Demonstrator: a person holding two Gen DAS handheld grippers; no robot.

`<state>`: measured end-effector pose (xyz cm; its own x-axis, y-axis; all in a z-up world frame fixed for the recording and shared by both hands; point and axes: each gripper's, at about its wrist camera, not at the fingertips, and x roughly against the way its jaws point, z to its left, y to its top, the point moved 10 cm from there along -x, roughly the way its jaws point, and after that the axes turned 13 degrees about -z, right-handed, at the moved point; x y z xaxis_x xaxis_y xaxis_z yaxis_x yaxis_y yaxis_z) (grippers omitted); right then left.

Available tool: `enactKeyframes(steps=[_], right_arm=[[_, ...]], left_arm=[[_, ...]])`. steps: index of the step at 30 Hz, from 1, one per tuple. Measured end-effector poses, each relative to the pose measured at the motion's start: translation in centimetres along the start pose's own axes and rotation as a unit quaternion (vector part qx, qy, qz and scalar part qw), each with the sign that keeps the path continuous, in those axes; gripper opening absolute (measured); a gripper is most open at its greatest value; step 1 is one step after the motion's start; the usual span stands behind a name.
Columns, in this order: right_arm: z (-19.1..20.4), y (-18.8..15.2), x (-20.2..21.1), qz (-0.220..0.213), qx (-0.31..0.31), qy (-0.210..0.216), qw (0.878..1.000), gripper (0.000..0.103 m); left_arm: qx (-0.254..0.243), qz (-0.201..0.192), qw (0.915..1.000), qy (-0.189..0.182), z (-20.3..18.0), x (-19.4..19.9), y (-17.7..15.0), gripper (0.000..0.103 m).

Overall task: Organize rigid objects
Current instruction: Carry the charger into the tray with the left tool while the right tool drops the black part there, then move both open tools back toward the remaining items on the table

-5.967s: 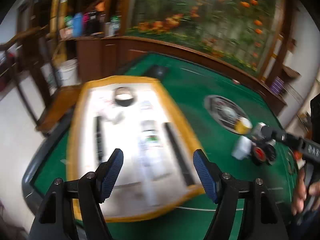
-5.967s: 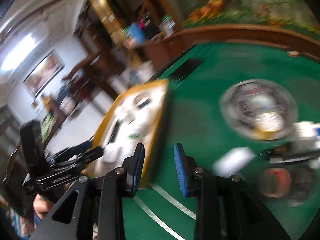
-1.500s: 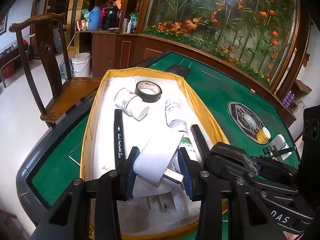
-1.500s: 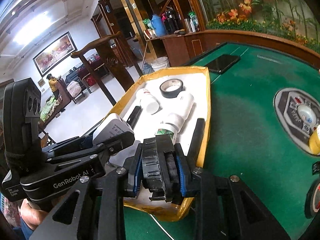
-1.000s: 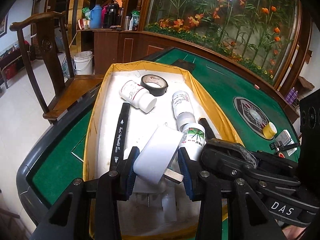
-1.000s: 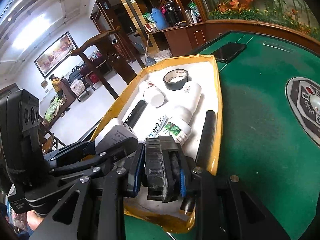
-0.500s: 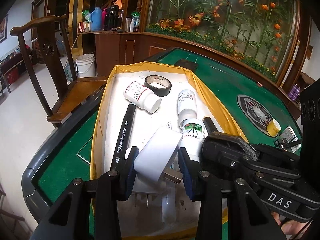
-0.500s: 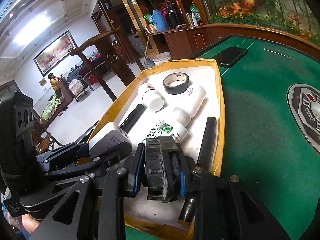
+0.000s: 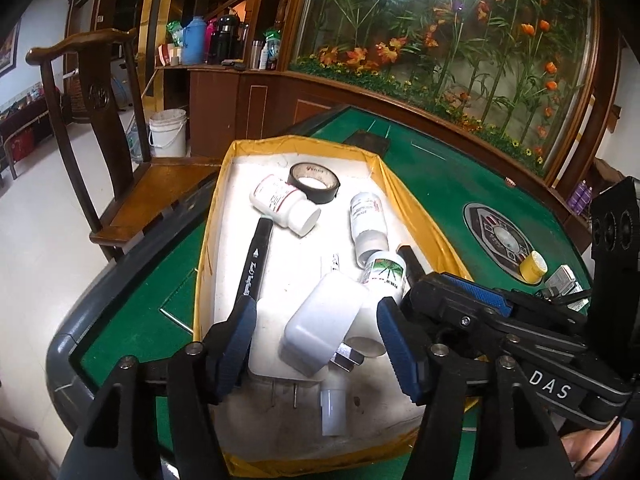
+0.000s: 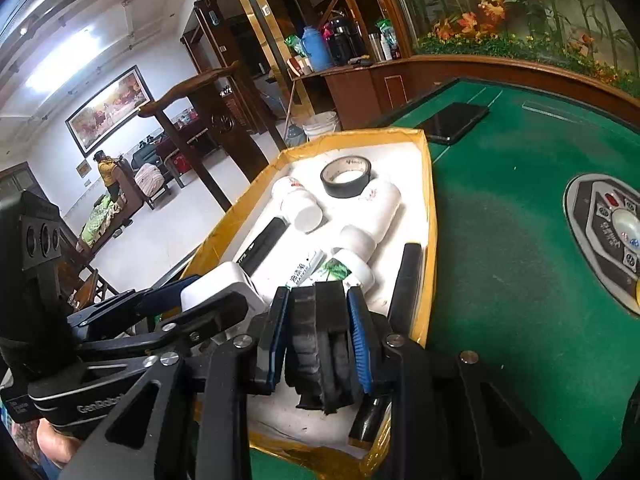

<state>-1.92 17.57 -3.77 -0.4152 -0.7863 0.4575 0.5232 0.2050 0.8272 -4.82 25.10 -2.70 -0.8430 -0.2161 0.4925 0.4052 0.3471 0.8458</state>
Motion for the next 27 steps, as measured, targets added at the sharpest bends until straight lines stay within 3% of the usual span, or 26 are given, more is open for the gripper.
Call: enactKeyframes(steps=[6,13,27], right_arm=[[0.0,0.3,0.5,-0.006,0.000,-0.001,1.000,0.031],[-0.4,1.5,2.1,-0.039,0.008,-0.009,0.999,0.049],[-4.8,2.7,6.5,-0.076,-0.028,-0.030,0.996,0.050]], left_arm=[[0.001,-0.012,0.9999,-0.004,-0.4,1.0,0.8,0.072],[0.004,-0.028,0.9996,-0.006,-0.6,2.2,1.8,0.076],[-0.020,-0.040,0.9988,-0.020,-3.7,3.7,2.6,0.076]])
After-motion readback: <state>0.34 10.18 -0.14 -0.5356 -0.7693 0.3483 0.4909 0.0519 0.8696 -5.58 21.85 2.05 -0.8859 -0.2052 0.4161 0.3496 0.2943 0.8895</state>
